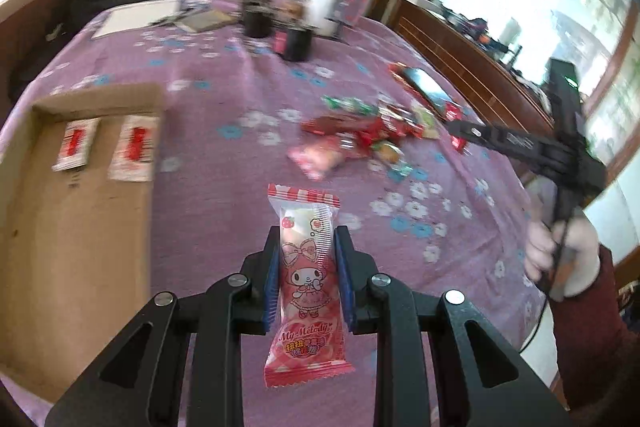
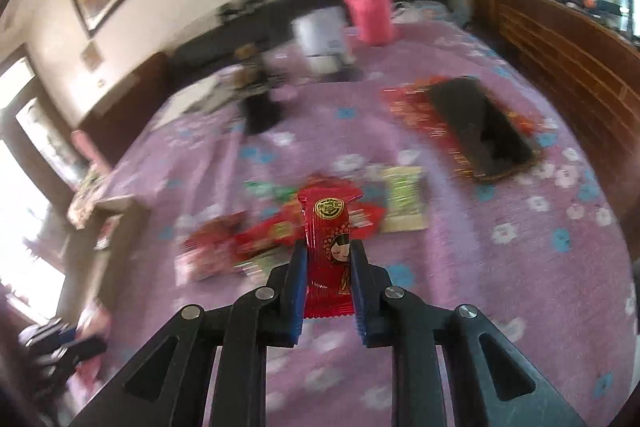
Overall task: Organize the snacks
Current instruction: 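Grasp a red cartoon-face snack with the right tool while the left carries the pink bag, then release the red snack and pink bag into the box with both tools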
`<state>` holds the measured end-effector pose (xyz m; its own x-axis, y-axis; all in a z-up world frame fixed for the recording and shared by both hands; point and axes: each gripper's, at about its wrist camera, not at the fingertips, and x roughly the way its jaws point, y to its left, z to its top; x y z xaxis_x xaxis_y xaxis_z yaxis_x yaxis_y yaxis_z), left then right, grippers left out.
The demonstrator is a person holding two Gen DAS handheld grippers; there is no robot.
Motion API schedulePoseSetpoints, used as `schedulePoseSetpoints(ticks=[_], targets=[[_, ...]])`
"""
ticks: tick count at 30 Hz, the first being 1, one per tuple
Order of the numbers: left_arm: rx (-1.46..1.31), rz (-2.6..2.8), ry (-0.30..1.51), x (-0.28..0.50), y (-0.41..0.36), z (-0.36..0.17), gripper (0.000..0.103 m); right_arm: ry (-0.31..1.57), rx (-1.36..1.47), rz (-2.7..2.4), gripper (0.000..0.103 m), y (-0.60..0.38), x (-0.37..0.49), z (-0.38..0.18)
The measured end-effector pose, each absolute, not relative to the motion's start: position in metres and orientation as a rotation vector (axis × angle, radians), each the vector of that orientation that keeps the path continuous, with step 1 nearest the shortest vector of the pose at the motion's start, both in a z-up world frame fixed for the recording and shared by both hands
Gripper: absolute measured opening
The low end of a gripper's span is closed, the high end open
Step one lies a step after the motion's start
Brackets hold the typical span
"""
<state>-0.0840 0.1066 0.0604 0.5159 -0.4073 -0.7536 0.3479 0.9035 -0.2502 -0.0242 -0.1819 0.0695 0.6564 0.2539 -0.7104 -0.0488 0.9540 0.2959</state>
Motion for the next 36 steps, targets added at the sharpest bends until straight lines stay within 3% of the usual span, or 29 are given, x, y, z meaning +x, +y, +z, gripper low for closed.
schedulePoseSetpoints(ticks=[15,23,32,35,36], targets=[[-0.166,-0.089,0.961,-0.014,0.279,0.062,0.022,0.932,0.14,0.605,0.02,0.034,-0.011,0.083],[-0.207,-0.075,1.027,0.042,0.295,0.032,0.022,1.012,0.078,0.621,0.019,0.13,0.03,0.061],[-0.274,-0.036,1.044,0.074,0.311,0.012,0.023,1.068,0.05,0.534,0.02,0.157,0.076,0.033],[-0.287,-0.036,1.044,0.076,0.313,0.01,0.026,1.068,0.052,0.516,0.023,0.157,0.082,0.028],[-0.292,-0.031,1.045,0.076,0.314,0.011,0.032,1.065,0.06,0.52,0.023,0.157,0.083,0.028]])
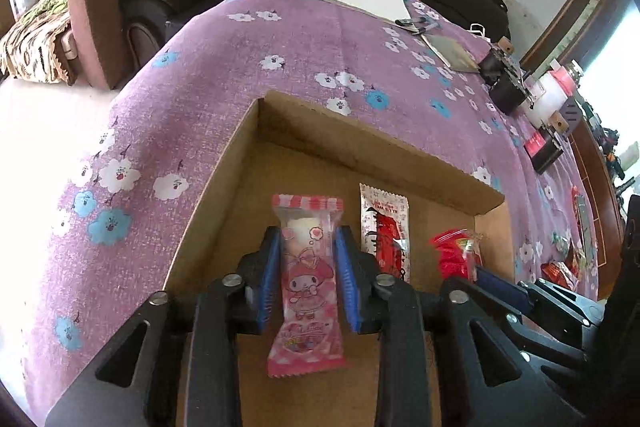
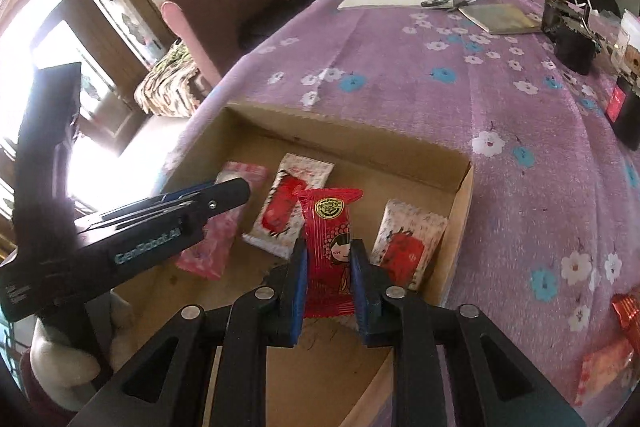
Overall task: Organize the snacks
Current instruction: 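Release the red snack and pink bag into the box with both tools, then grasp the dark red bag with the right tool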
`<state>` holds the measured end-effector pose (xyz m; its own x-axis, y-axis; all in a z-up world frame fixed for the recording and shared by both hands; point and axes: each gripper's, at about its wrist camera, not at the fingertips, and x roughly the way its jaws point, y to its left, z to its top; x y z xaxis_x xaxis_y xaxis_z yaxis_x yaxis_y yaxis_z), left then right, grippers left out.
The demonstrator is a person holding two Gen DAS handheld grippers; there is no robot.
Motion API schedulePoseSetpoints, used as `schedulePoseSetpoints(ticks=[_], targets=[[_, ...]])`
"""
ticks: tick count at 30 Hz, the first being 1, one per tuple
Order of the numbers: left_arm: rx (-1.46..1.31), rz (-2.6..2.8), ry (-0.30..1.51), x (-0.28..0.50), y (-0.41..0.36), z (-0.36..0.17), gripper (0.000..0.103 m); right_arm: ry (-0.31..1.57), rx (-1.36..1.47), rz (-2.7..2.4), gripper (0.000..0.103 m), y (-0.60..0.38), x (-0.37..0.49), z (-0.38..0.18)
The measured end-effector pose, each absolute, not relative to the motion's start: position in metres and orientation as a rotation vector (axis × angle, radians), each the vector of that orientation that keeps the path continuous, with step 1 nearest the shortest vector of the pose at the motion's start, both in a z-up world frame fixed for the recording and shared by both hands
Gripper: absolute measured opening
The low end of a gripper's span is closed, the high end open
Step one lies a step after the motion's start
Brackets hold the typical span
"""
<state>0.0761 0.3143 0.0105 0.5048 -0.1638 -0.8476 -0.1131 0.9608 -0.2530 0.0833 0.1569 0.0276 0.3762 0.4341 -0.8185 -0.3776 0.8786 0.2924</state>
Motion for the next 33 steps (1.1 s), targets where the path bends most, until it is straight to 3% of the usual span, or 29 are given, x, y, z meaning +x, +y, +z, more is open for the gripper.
schedulePoseSetpoints(ticks=[4,11,13,14,17,20,22,27,33], targets=[[-0.327,-0.035,1.015,0.068,0.317,0.021,0.034,1.039,0.067,0.525,0.031,0.155,0.082,0.035],[-0.354,-0.06,0.922,0.025,0.305,0.068,0.035,0.942,0.102,0.525,0.033,0.117,0.058,0.074],[-0.376,-0.091,0.894,0.008,0.297,0.082,0.06,0.917,0.122,0.512,0.033,0.096,0.051,0.085],[-0.386,-0.105,0.876,-0.001,0.292,0.089,0.064,0.904,0.133,0.501,0.033,0.082,0.046,0.089],[-0.391,-0.167,0.833,-0.028,0.273,0.105,0.065,0.872,0.151,0.453,0.033,0.04,0.036,0.097],[-0.408,-0.225,0.813,-0.053,0.255,0.111,0.068,0.851,0.159,0.347,0.042,-0.017,0.026,0.095],[-0.424,-0.247,0.806,-0.065,0.243,0.109,0.077,0.863,0.169,0.273,0.043,-0.051,0.025,0.085],[-0.468,-0.302,0.834,-0.083,0.216,0.092,0.076,0.918,0.238,0.19,0.044,-0.106,0.022,0.058],[-0.431,-0.306,0.885,-0.091,0.194,0.08,0.076,0.926,0.251,0.19,0.044,-0.107,0.034,0.047]])
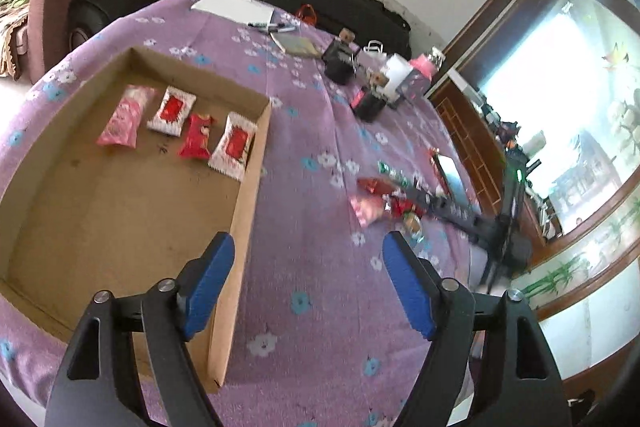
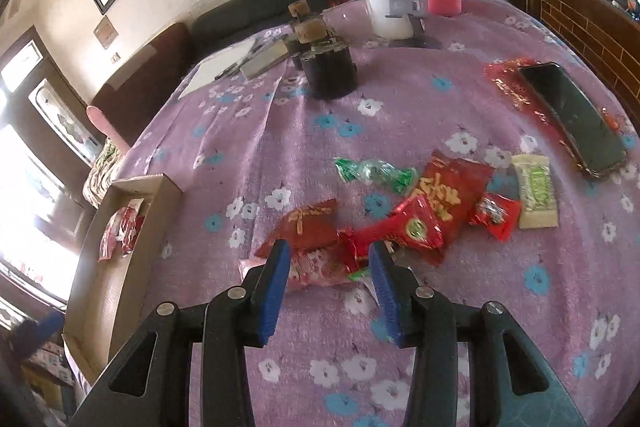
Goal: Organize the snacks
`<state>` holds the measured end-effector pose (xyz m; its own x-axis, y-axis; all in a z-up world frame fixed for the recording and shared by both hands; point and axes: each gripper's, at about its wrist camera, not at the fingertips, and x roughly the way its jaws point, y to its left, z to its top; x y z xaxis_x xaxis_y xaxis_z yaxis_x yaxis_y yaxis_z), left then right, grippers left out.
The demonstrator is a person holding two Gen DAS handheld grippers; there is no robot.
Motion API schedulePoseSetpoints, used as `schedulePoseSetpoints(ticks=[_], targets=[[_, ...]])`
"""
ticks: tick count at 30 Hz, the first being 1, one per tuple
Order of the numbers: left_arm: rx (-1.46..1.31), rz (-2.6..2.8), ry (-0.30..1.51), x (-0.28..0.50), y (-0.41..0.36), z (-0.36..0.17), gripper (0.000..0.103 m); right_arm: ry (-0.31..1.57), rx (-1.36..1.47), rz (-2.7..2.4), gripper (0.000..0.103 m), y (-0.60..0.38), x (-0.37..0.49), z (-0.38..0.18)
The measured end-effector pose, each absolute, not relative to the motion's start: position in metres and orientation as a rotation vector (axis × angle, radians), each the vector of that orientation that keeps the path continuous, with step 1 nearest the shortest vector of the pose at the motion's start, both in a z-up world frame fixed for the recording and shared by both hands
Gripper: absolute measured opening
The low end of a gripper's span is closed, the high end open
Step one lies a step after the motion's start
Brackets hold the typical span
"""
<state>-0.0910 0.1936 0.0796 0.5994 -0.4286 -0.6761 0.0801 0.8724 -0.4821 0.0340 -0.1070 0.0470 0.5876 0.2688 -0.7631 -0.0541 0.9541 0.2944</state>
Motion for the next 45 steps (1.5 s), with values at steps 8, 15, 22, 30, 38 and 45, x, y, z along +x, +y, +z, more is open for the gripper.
schedulePoseSetpoints(ticks=[8,15,22,30,38,45], targets=[[-0.403,-0.277,0.858,-0.105,0.198,0.086,0.076,1.069,0.186,0.206,0.046,-0.068,0.09,0.019],[-0.424,-0.251,0.868,-0.101,0.209,0.079,0.077,1.116,0.124,0.409,0.035,-0.018,0.05,0.014],[-0.415,-0.272,0.888,-0.1,0.202,0.072,0.077,1.138,0.188,0.63,0.037,-0.015,-0.005,0.027],[-0.415,-0.298,0.91,-0.097,0.188,0.065,0.077,1.061,0.315,0.447,0.048,-0.09,-0.02,0.037],[-0.375,-0.314,0.926,-0.1,0.172,0.065,0.076,1.106,0.426,0.37,0.049,-0.074,-0.01,0.009],[-0.336,-0.306,0.929,-0.104,0.162,0.068,0.077,1.052,0.11,0.25,0.032,-0.032,-0.003,0.014]])
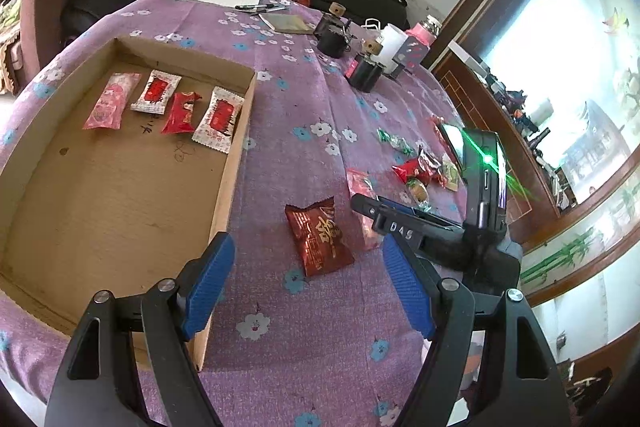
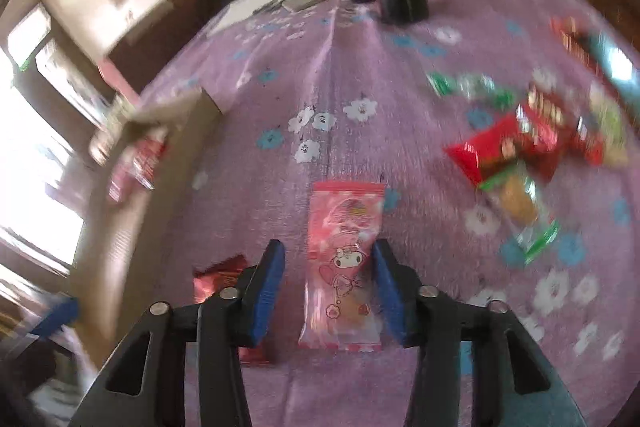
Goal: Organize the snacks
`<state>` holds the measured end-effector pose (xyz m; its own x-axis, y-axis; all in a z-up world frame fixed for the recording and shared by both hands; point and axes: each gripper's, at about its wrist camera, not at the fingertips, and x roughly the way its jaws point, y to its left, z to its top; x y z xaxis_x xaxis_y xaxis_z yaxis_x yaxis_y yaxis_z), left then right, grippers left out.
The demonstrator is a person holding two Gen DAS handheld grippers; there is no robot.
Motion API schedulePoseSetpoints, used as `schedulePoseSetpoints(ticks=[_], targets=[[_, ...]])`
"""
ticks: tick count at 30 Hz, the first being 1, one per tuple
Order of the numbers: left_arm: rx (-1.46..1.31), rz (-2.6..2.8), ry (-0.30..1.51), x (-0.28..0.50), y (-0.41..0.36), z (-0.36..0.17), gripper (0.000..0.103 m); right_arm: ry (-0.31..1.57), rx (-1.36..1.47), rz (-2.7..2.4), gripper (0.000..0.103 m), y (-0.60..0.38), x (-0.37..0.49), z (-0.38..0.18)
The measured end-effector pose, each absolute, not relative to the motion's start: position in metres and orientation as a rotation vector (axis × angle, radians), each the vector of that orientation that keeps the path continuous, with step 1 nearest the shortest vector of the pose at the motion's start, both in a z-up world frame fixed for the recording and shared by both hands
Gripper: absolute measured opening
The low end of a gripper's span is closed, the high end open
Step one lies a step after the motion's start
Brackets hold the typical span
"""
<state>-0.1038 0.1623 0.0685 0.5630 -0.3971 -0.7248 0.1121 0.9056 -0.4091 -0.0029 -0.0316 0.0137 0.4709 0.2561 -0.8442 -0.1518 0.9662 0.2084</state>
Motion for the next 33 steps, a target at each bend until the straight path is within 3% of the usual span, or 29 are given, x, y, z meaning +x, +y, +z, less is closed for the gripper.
schedulePoseSetpoints(ticks=[18,20,21,33], targets=[[-0.048,-0.25,1.031,-0.053,0.077,0.009,0.076,1.018,0.136,0.233,0.03,-0.111,-0.05,0.013],[0.003,-0.219,1.023,-0.051,0.073,0.002,0.063,1.014,0.138,0.238,0.03,-0.112,-0.052,0.013],[0.049,-0.203,0.999,-0.052,0.069,0.002,0.043,1.011,0.139,0.242,0.03,-0.111,-0.053,0.013],[-0.15,-0.313,0.944,-0.073,0.103,0.042,0.039,0.936,0.175,0.316,0.03,-0.105,-0.066,0.035]])
